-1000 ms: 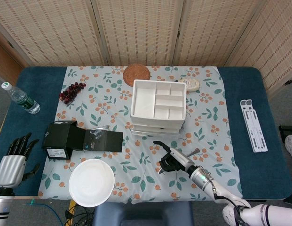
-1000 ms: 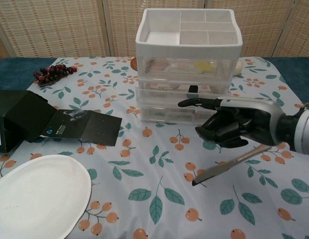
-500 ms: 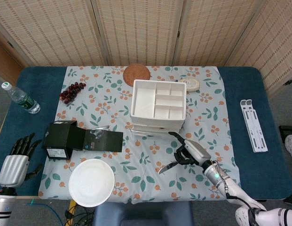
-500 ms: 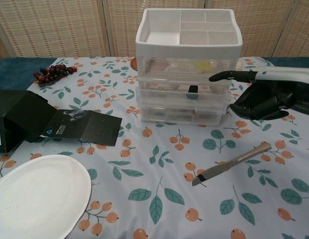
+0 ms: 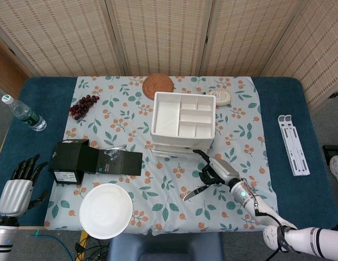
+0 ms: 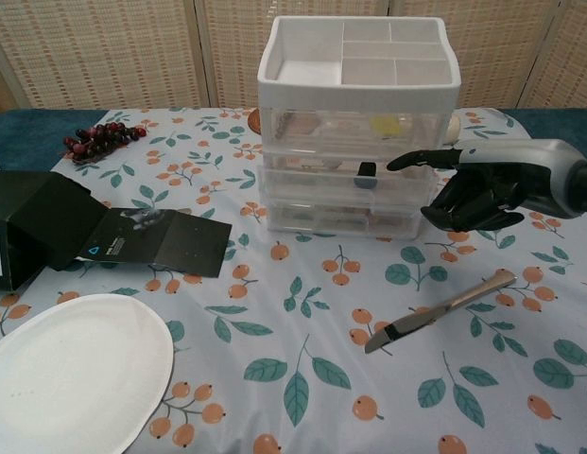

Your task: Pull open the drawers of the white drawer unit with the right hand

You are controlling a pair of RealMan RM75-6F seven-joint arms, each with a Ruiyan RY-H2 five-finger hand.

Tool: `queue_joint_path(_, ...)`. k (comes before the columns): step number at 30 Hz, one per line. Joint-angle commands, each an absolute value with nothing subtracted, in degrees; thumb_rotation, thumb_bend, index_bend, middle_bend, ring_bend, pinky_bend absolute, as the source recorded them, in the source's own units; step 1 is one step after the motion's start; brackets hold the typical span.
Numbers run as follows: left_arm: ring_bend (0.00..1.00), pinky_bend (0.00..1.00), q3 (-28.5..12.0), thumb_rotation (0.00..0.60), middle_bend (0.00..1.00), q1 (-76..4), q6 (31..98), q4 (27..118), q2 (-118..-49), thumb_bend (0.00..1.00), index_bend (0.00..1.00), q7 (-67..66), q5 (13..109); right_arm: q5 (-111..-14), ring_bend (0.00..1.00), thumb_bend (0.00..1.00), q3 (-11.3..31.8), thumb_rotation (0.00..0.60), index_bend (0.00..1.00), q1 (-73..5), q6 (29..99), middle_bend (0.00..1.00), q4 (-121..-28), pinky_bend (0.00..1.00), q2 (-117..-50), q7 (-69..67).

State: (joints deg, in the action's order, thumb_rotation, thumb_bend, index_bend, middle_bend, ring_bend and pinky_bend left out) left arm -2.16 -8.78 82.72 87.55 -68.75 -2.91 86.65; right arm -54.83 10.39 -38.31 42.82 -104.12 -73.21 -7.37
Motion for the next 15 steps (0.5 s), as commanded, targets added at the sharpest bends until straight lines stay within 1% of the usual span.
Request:
queue_joint_path(1, 0.04, 0.07, -2.1, 0.600, 0.00, -8.8, 82.7, 87.5, -68.7, 0.30, 0.14, -2.9, 86.7, -53.8, 0.97, 0.59, 10.3, 0.600, 0.04, -39.2, 42.1, 0.85, -103.5, 0.99, -73.5, -6.7)
queue_joint_path(10, 0.04, 0.07, -2.1, 0.600, 0.00, -8.6, 83.0, 87.9, -68.4, 0.30, 0.15, -2.6, 86.7, -52.9, 0.98, 0.60, 9.7, 0.600, 0.17, -40.1, 41.2, 0.85, -103.7, 0.99, -73.7, -6.1)
queue_joint_path(15, 0.04, 0.07, -2.0, 0.600, 0.00, -8.5, 83.1, 88.1, -68.2, 0.30, 0.14, -2.7, 86.9, -54.4, 0.98, 0.60, 8.9, 0.600, 0.20, -39.3, 41.6, 0.86, -104.9, 0.99, -73.3, -6.5)
